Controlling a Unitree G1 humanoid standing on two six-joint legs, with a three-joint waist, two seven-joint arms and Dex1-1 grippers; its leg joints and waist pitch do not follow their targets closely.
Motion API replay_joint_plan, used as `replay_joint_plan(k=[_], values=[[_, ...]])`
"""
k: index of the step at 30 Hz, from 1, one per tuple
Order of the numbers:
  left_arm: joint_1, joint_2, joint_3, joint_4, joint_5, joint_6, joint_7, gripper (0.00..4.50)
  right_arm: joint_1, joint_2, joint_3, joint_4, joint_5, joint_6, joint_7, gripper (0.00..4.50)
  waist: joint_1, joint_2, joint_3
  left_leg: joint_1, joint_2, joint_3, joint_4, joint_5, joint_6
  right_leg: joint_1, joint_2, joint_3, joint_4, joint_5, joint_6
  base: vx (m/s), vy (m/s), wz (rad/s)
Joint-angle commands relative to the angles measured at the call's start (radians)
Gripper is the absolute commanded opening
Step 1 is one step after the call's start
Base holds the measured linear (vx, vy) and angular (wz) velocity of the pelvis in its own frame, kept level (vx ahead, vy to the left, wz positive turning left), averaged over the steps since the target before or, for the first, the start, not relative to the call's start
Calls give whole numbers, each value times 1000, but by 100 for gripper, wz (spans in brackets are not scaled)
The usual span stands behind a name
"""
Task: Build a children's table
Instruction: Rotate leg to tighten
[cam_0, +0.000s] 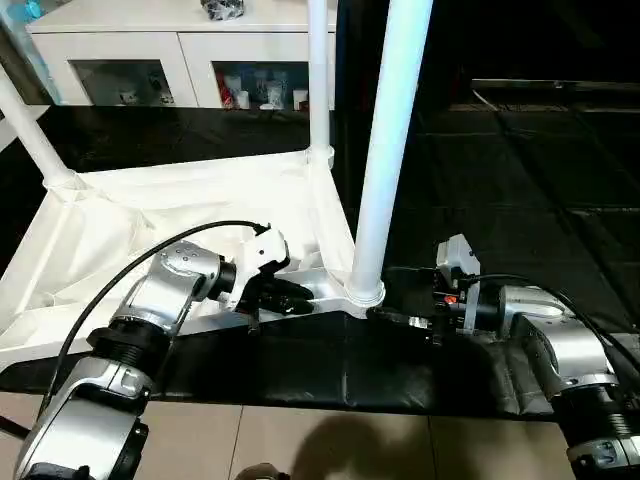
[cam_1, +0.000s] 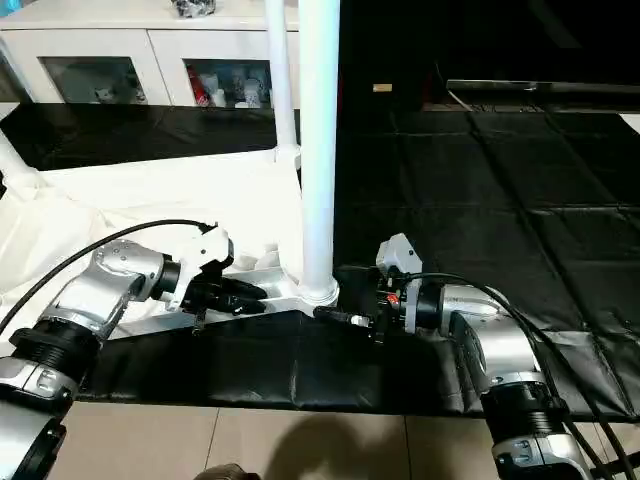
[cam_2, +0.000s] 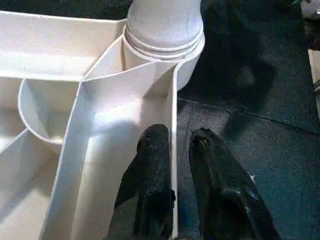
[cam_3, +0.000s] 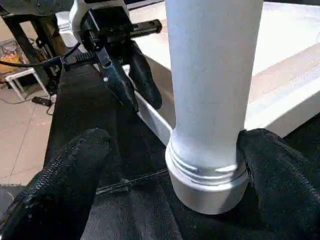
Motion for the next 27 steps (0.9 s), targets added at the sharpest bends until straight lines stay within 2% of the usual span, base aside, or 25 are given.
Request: replay_joint_plan(k=[1, 12, 14, 22, 23, 27], values=[[-14, 8, -12, 4, 10, 3, 13, 84, 9, -9, 13, -37, 12, 6, 10, 450, 1, -11, -80, 15, 77, -36, -65, -110, 78, 63, -95, 77, -69, -208, -150, 0, 0, 0], [-18, 4, -24, 29, 21, -5, 31, 84, 11, -7, 25, -42, 13, 3, 7, 450, 1, -11, -81, 14, 76, -37, -64, -109, 79, 65, -94, 76, -70, -210, -145, 0, 0, 0], [-25, 5, -27, 44, 25, 5, 38, 58, 13, -6, 30, -45, 12, 2, 6, 450, 0, -14, -81, 14, 76, -37, -64, -107, 82, 64, -94, 76, -70, -207, -146, 0, 0, 0], [-24, 16, -39, 48, 31, -5, 32, 6, 17, -4, 37, -44, 8, -5, 4, 450, 1, -13, -81, 14, 76, -37, -64, -107, 82, 64, -94, 76, -69, -214, -144, 0, 0, 0], [-23, 16, -42, 46, 31, -8, 31, 6, 16, -5, 37, -43, 8, -7, 4, 450, 1, -10, -81, 15, 77, -38, -64, -109, 81, 64, -94, 75, -69, -215, -144, 0, 0, 0], [-23, 19, -53, 44, 39, -35, 25, 6, 16, -5, 38, -43, 9, -7, 2, 450, 1, -13, -82, 15, 76, -37, -64, -107, 79, 65, -94, 76, -68, -207, -145, 0, 0, 0]])
